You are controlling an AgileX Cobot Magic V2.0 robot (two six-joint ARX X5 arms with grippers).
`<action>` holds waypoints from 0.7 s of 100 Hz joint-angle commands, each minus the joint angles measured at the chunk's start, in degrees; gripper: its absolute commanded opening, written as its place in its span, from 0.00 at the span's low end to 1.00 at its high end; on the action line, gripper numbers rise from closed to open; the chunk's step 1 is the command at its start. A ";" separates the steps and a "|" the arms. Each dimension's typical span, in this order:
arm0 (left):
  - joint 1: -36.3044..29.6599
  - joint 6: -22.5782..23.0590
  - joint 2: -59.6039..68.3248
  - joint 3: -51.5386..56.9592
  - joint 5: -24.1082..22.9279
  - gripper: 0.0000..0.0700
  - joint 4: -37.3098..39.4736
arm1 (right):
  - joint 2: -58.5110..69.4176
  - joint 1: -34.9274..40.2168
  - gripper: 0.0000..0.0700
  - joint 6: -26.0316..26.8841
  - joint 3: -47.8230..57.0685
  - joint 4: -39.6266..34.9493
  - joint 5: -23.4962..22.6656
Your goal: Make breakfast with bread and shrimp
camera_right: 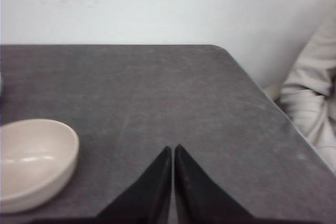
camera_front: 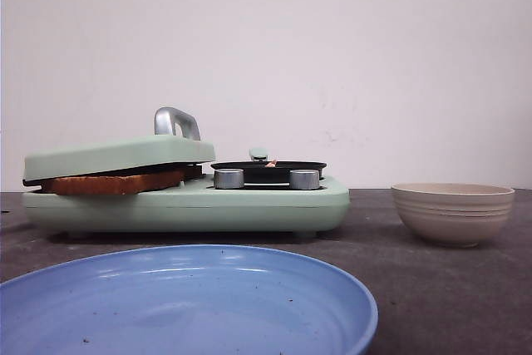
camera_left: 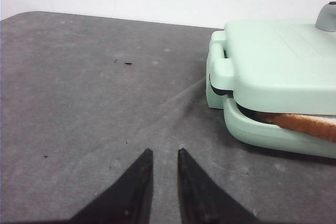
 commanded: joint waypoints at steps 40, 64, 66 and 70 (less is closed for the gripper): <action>0.07 0.68 -0.09 -1.03 -0.17 0.00 -0.13 | -7.89 -1.46 0.00 -0.96 -8.15 -1.99 -2.99; 0.07 0.68 -0.07 -1.03 -0.17 0.00 -0.13 | -8.37 -1.46 0.00 -1.05 -9.46 -2.29 -4.33; 0.07 0.68 -0.07 -1.03 -0.17 0.00 -0.13 | -8.37 -1.46 0.00 -1.05 -9.46 -2.29 -4.02; 0.07 0.68 -0.07 -1.03 -0.17 0.00 -0.13 | -8.37 -1.46 0.00 -1.05 -9.46 -2.29 -3.56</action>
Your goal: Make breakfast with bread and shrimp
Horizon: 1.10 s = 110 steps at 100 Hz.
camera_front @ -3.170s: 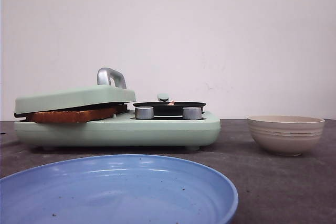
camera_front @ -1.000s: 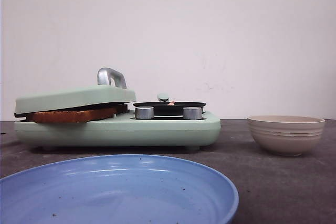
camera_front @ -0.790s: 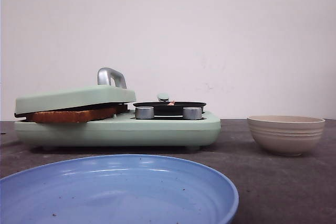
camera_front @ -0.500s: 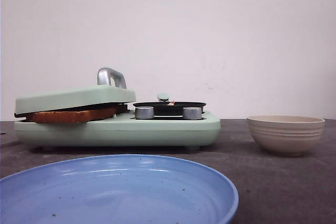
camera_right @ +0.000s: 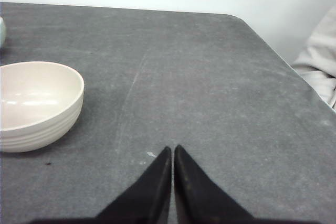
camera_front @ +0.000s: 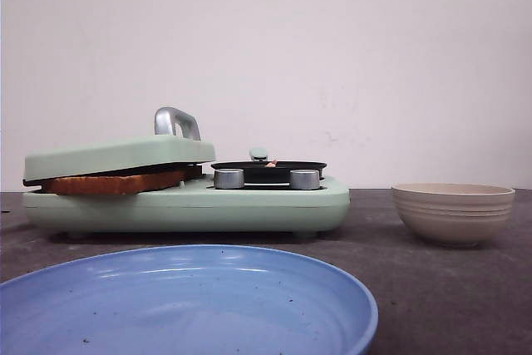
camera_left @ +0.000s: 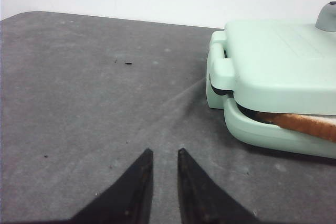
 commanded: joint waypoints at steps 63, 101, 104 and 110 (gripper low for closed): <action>0.07 0.68 -0.07 -1.03 -0.17 0.00 -0.15 | -0.09 1.25 0.00 0.02 -1.51 3.78 3.15; 0.07 0.68 -0.07 -1.03 -0.17 0.00 -0.15 | -0.09 5.68 0.00 0.02 -1.49 4.37 3.10; 0.07 0.68 -0.07 -1.03 -0.17 0.00 -0.15 | -0.09 5.66 0.00 0.02 -1.51 4.37 3.10; 0.07 0.68 -0.07 -1.03 -0.17 0.00 -0.15 | -0.09 5.66 0.00 0.02 -1.49 4.37 3.10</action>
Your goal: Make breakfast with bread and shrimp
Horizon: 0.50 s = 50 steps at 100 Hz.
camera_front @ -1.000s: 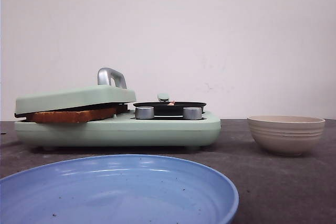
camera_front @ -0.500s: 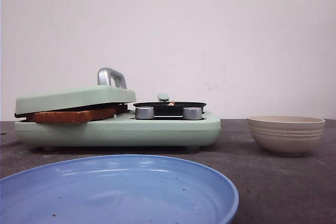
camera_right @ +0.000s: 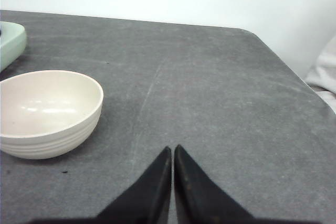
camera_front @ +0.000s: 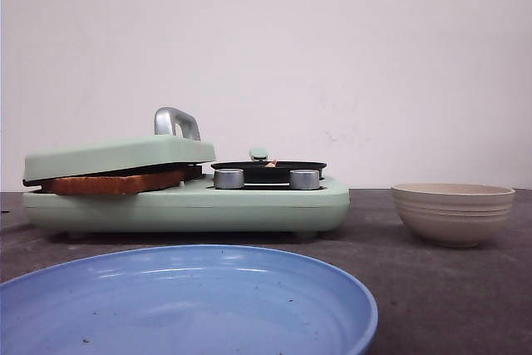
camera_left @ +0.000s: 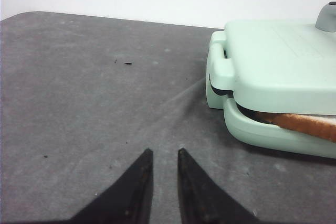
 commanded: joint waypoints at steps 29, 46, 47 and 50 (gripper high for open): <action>0.07 0.66 -0.07 -1.05 -0.17 0.00 -0.13 | -0.09 -1.09 0.00 0.00 -0.26 0.72 0.04; 0.07 0.66 -0.07 -1.05 -0.17 0.00 -0.13 | -0.09 -3.10 0.00 0.00 -0.26 0.72 0.04; 0.07 0.66 -0.07 -1.05 -0.17 0.00 -0.13 | -0.09 -3.17 0.00 0.00 -0.26 0.72 0.07; 0.07 0.66 -0.07 -1.05 -0.17 0.00 -0.13 | -0.09 -3.45 0.00 0.00 -0.26 0.72 0.07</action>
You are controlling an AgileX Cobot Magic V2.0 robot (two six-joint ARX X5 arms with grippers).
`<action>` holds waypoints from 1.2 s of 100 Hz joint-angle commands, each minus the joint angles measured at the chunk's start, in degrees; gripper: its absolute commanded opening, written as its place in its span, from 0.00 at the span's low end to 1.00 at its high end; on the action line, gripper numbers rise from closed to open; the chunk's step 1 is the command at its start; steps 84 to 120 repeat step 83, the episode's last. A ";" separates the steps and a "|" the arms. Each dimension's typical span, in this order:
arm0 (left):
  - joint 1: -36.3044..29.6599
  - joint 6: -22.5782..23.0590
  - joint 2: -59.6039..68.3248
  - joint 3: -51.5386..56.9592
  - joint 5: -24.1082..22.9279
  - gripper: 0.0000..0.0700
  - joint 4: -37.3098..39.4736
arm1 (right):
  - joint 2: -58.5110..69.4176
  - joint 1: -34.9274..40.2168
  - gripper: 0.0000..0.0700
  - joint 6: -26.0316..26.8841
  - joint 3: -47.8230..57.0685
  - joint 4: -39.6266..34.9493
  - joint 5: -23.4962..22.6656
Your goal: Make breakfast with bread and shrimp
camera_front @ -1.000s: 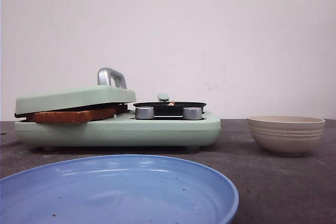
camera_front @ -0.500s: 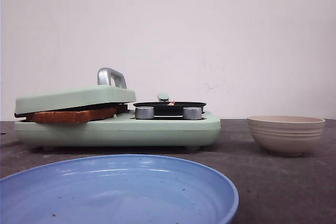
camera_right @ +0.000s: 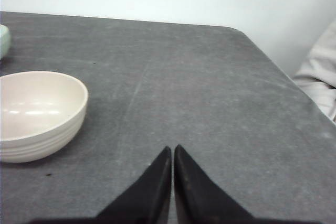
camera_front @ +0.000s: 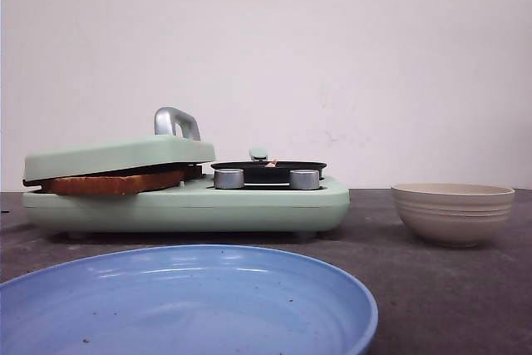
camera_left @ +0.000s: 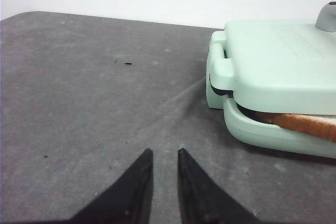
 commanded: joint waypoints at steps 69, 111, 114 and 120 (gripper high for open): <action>0.07 0.68 -0.07 -1.05 -0.17 0.00 -0.13 | -0.09 -2.97 0.00 0.00 -0.26 0.68 0.07; 0.07 0.68 -0.07 -1.05 -0.17 0.00 -0.13 | -0.09 -3.39 0.00 0.00 -0.26 0.68 0.07; 0.07 0.68 -0.07 -1.05 -0.17 0.00 -0.13 | -0.09 -3.39 0.00 0.00 -0.26 0.68 0.07; 0.07 0.68 -0.07 -1.05 -0.17 0.00 -0.13 | -0.09 -3.39 0.00 0.00 -0.26 0.68 0.07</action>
